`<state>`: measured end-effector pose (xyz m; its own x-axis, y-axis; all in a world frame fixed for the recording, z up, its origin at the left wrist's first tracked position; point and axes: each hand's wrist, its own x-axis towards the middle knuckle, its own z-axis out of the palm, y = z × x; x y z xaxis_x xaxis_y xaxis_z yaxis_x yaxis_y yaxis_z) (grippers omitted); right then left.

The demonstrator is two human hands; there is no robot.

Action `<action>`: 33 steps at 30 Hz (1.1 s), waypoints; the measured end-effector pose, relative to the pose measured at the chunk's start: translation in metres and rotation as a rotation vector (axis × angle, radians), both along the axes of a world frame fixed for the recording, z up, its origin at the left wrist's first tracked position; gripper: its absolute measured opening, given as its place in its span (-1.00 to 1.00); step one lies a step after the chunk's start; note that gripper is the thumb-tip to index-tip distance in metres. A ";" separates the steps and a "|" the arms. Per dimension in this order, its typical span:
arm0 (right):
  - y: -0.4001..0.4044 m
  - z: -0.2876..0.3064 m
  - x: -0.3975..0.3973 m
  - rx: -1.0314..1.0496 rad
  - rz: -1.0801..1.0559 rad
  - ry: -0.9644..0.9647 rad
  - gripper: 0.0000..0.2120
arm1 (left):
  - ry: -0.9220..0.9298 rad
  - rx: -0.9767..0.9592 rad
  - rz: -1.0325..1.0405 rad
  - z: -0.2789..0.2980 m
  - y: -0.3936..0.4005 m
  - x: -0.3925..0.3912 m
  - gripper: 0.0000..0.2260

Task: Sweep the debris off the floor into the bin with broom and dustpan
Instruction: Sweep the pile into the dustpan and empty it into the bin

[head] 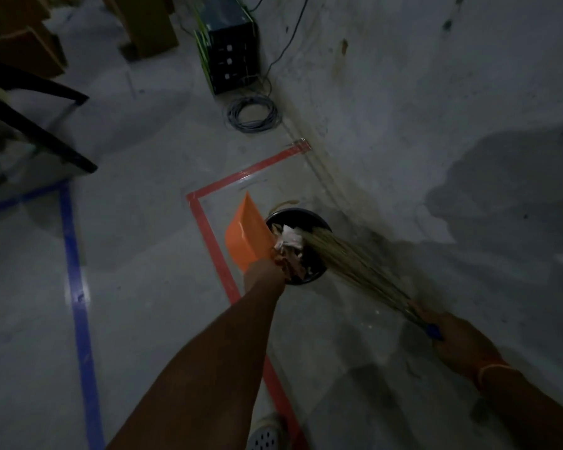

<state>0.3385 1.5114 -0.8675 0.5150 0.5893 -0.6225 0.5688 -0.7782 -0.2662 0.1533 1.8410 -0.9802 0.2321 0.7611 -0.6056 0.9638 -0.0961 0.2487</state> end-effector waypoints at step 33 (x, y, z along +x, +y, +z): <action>-0.003 0.077 -0.009 0.019 0.004 0.027 -0.33 | 0.051 0.198 -0.192 0.155 -0.045 -0.015 -0.73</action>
